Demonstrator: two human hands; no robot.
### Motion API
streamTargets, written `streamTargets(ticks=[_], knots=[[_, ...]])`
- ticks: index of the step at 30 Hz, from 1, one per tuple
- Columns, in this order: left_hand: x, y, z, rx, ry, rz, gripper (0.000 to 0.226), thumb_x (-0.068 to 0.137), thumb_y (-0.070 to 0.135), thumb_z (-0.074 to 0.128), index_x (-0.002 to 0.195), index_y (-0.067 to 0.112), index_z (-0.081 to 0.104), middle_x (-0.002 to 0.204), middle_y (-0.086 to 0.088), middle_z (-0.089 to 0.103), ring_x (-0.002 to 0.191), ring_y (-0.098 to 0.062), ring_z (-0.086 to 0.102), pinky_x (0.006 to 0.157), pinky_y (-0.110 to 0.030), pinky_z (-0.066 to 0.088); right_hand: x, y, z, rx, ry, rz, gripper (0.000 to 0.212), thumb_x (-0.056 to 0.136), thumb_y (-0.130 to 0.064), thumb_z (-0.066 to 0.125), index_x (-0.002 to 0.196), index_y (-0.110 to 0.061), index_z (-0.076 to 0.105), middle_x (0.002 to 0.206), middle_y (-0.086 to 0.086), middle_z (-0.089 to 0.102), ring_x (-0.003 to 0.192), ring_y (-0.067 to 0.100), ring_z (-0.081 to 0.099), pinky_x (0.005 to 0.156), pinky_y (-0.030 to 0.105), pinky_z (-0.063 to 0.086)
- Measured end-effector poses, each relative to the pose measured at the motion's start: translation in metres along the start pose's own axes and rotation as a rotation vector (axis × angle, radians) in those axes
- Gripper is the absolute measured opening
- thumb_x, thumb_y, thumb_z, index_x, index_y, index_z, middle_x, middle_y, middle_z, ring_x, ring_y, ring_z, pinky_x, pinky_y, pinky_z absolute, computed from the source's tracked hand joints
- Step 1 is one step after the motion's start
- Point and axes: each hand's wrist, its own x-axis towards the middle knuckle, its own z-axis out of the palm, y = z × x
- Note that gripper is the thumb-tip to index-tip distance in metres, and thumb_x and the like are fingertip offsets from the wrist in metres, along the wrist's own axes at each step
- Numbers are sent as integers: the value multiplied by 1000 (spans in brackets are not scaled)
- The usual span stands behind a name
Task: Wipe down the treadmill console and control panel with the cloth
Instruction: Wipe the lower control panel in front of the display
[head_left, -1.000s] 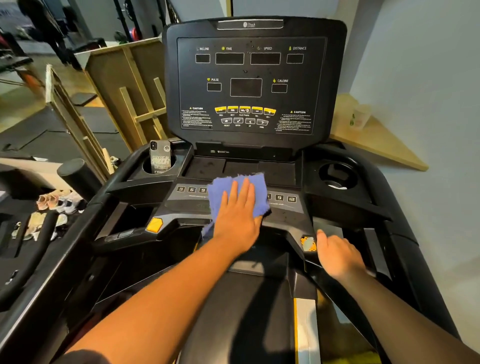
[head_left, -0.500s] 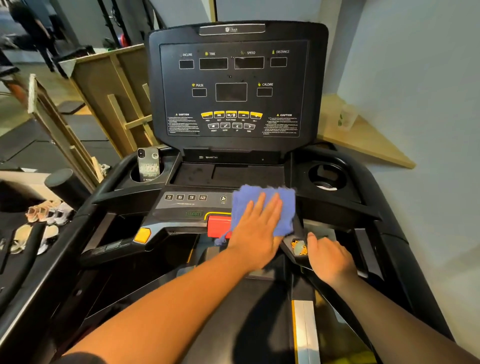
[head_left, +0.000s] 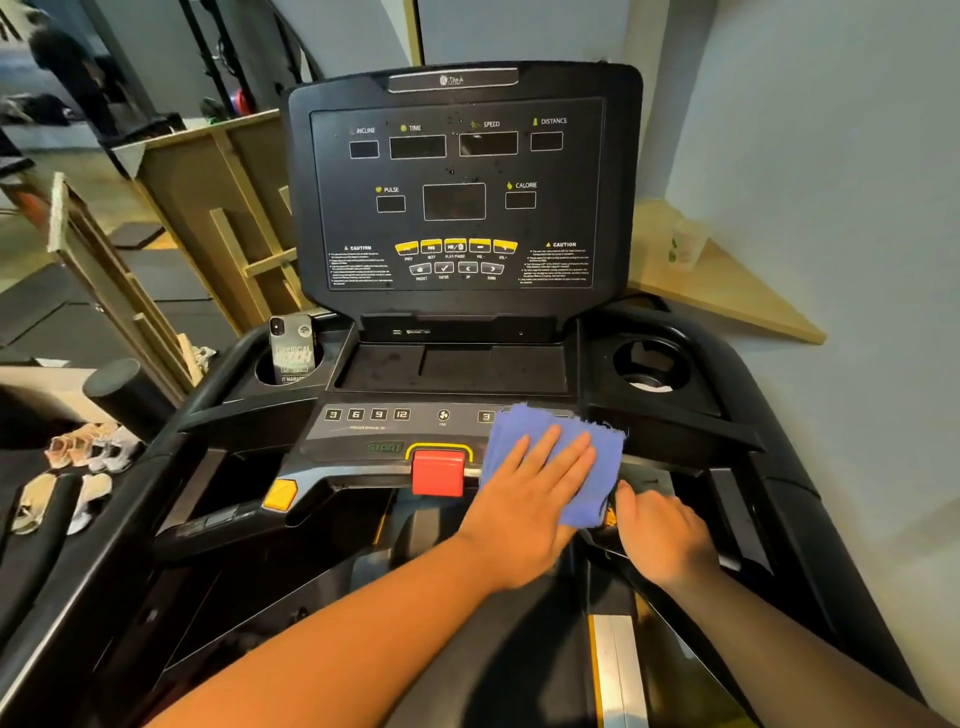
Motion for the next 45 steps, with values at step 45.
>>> streamTargets(ticks=[45], knots=[[50, -10, -6, -27, 10, -248, 72, 98, 52, 13, 163, 21, 9, 171, -2, 8, 157, -35, 0, 126, -52, -1, 0, 0, 1, 97, -17, 70, 46, 100, -29, 41, 141, -10, 34, 120, 11, 59, 111, 27, 58, 86, 35, 50]])
